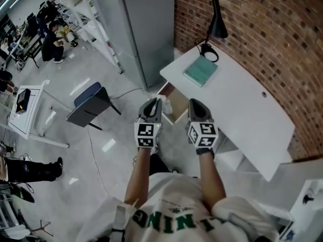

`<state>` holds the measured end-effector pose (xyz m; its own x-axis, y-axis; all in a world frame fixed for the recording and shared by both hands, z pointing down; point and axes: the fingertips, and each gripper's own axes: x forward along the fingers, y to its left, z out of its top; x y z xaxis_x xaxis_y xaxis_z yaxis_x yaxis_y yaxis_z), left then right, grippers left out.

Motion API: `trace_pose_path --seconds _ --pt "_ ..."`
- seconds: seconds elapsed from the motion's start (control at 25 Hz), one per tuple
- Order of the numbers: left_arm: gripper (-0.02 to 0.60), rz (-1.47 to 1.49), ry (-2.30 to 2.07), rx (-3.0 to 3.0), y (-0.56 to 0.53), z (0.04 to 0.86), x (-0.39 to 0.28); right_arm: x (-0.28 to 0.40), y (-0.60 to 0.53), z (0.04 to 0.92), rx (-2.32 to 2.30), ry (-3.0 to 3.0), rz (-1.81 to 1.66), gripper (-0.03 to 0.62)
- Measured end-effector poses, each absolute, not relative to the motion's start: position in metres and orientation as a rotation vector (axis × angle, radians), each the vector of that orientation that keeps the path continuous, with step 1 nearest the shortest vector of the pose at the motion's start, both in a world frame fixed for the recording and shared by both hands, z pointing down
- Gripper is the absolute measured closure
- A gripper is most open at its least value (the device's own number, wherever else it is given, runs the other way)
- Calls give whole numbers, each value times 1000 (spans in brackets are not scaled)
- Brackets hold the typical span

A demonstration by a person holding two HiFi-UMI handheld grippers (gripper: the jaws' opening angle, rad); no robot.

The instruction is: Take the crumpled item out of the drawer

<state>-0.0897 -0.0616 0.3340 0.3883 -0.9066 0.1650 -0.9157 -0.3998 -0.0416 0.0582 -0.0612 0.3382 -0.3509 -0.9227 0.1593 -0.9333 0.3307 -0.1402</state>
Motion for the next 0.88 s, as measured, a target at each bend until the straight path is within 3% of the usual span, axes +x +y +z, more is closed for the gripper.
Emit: trace_pose_path --seconds 0.88 --pt "549 104 -1770 2647 -48 286 -76 70 -61 312 1736 -2599 224 595"
